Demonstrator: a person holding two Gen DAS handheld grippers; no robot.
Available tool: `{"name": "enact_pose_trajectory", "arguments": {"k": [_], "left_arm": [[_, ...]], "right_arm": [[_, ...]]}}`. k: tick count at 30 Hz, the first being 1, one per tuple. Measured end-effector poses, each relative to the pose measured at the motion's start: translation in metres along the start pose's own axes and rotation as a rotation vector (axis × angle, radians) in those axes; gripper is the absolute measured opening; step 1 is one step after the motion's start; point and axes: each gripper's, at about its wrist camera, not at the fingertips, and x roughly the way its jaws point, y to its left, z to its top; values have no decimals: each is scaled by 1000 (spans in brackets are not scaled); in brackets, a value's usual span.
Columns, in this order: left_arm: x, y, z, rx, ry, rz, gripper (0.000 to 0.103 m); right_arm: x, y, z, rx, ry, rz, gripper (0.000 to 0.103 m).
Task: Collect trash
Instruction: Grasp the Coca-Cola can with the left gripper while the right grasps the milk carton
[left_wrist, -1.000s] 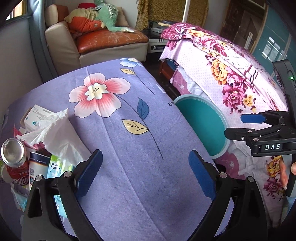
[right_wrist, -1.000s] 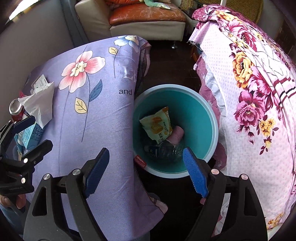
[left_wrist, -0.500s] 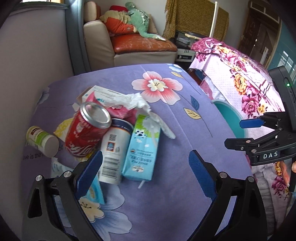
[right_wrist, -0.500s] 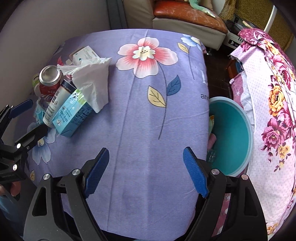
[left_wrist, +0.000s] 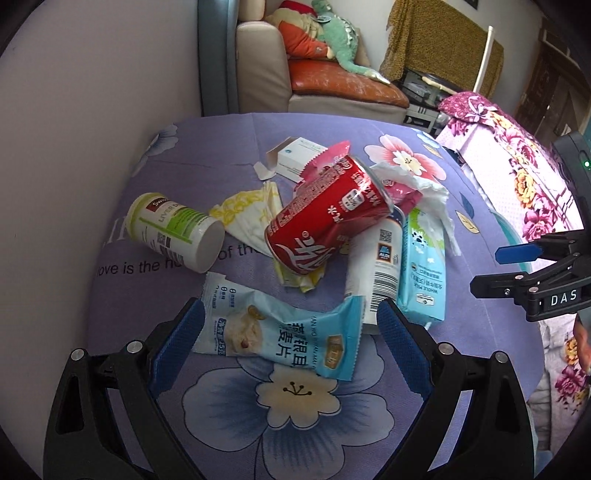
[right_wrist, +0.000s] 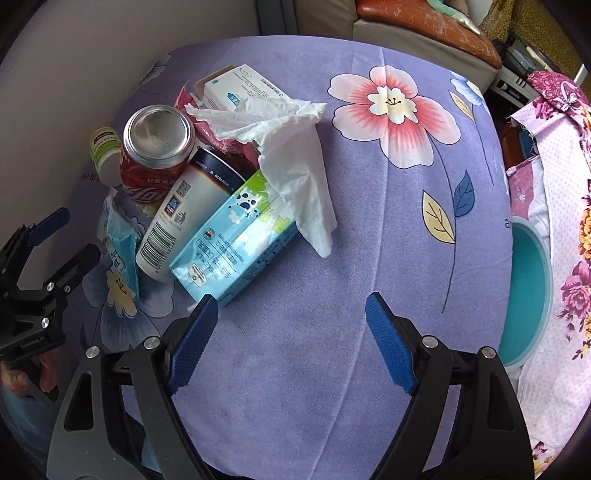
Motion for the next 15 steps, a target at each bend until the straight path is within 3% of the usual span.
{"name": "enact_pose_trajectory", "arguments": {"k": [8, 15], "left_arm": [[22, 10, 14, 61, 12, 29, 94], [42, -3, 40, 189, 11, 18, 94]], "right_arm": [[26, 9, 31, 80, 26, 22, 78], [44, 6, 49, 142, 42, 49, 78]]}}
